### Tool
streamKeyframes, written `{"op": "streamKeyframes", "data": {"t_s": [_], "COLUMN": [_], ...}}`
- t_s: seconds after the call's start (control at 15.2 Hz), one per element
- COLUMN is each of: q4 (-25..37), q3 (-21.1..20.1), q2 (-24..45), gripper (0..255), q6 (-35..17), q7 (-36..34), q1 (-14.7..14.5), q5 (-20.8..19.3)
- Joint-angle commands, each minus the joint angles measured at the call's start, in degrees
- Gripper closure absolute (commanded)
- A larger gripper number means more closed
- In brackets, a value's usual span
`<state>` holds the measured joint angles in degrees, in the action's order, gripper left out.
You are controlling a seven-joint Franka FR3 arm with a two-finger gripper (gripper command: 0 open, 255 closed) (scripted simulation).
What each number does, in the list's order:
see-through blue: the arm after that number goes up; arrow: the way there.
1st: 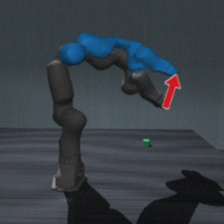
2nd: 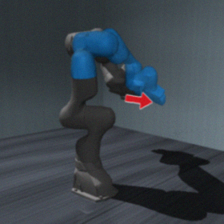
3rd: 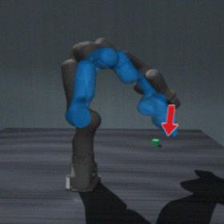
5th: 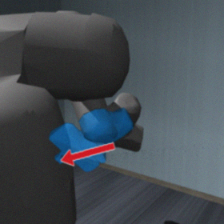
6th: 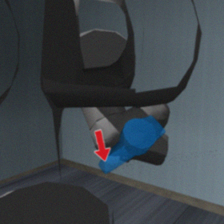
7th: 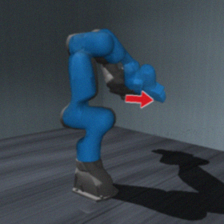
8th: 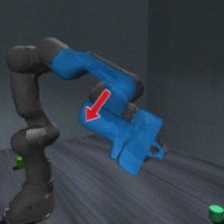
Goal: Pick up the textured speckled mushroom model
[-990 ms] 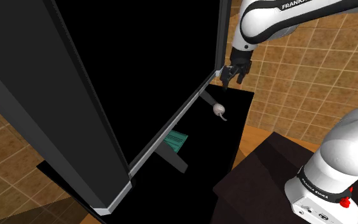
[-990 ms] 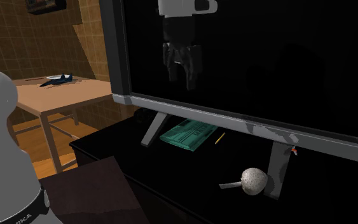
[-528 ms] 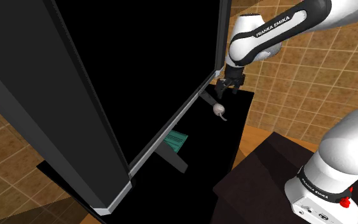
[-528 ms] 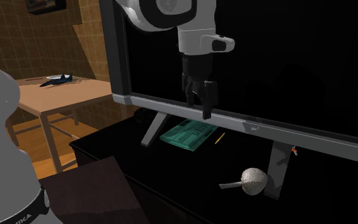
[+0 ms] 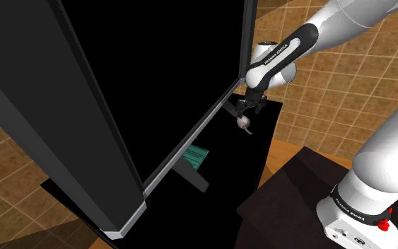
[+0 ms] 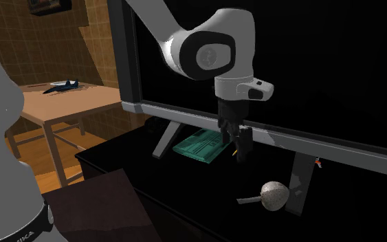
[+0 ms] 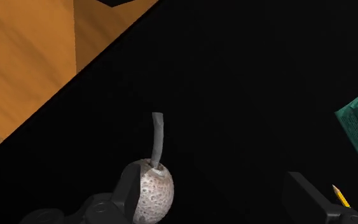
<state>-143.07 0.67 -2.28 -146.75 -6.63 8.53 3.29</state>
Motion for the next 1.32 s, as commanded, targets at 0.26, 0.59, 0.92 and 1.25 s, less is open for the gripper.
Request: {"op": "streamKeyframes", "data": {"t_s": [0.26,0.59,0.92,1.25], "q4": [5.0,9.2,9.8,10.2], "q3": [1.5,2.1,1.5,1.3], "q2": [13.5,22.3,26.2,27.5], "gripper": [0,0,0,255], "q6": [-8.7,-13.4,-16.6,-17.6], "q7": [-2.3,-3.2,-2.6,-2.4], "q1": [1.5,2.4,2.9,3.1], "q5": [0.7,2.0,2.7,2.9]}}
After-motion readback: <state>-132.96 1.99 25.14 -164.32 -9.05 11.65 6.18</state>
